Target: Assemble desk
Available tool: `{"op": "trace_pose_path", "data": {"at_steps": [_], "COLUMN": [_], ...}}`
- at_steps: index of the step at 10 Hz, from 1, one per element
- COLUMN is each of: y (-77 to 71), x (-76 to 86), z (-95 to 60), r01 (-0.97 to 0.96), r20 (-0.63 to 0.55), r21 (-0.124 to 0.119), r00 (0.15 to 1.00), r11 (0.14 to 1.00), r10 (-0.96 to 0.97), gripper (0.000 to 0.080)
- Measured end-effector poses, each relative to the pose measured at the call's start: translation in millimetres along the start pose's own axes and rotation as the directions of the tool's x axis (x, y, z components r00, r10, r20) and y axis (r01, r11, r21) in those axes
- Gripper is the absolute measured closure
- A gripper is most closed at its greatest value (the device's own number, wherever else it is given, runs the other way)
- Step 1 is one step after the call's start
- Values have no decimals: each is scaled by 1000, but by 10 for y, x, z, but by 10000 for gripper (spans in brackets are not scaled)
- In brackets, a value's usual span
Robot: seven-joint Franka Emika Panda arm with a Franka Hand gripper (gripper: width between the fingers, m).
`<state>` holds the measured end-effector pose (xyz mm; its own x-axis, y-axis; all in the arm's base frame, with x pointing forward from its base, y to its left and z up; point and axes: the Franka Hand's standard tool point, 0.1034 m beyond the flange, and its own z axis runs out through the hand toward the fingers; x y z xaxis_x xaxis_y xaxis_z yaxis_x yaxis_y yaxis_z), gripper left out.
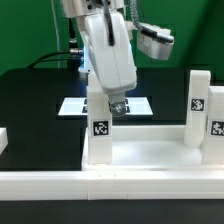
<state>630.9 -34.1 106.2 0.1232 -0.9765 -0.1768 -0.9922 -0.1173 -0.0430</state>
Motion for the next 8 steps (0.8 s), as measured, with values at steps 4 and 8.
{"op": "trace_pose_path", "data": {"at_steps": [4,8], "y": [28,46], "x": [24,110], "z": [-50,-61], "r01": [517,854], "r20": [-6,-5], "r21": [-9,-31], "r00": [856,519], "r11": [856,519], "r10": [-517,-855], "gripper": [153,151]}}
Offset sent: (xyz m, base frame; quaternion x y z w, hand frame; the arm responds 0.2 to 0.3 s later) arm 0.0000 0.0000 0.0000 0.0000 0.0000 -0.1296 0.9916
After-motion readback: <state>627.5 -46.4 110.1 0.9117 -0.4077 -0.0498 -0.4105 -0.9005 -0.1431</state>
